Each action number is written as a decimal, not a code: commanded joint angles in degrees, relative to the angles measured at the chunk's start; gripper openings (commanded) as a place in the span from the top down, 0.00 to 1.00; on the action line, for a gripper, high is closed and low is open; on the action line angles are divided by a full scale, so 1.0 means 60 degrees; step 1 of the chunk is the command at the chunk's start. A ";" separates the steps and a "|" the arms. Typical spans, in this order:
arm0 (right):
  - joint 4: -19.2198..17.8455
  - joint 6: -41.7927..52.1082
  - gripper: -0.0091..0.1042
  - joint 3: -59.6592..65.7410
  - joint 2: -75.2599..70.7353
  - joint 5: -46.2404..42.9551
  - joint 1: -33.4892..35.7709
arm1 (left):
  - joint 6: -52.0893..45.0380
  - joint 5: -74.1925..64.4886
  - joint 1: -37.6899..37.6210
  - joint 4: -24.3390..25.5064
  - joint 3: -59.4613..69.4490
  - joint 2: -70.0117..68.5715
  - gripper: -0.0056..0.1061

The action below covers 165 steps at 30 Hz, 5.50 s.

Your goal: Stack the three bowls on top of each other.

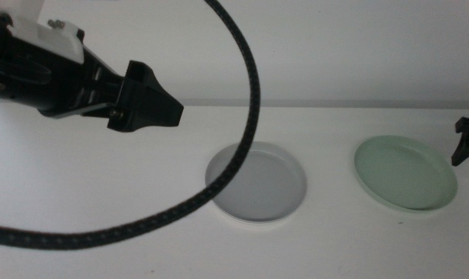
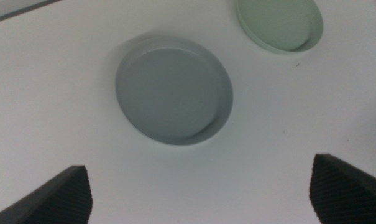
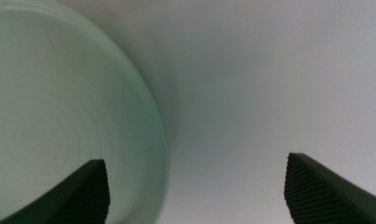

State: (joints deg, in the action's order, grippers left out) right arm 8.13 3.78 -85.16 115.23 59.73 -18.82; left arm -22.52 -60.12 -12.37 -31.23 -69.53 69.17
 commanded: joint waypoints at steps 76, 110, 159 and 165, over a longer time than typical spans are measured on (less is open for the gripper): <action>0.1704 -0.0203 0.93 -0.2034 0.1336 0.0037 0.6176 | 0.0343 0.0118 0.0053 0.0159 0.0032 -0.0017 0.11; 0.1711 0.0752 0.10 0.0389 -0.5347 0.1225 0.2186 | 0.0238 0.0192 0.0053 0.0159 0.0032 -0.0017 0.11; 0.0947 0.1448 0.10 0.6439 -1.3049 -0.3379 0.1807 | 0.0238 0.7879 0.0552 0.5490 0.9050 -0.8915 0.11; 0.1429 0.1448 0.10 0.8056 -1.4006 -0.5059 0.1807 | 0.0255 0.7984 0.1856 0.5490 0.9634 -0.9744 0.11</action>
State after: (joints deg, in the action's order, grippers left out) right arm 15.72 11.90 -40.46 33.81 33.40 -8.08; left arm -21.42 -13.10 -3.06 1.71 -12.83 12.48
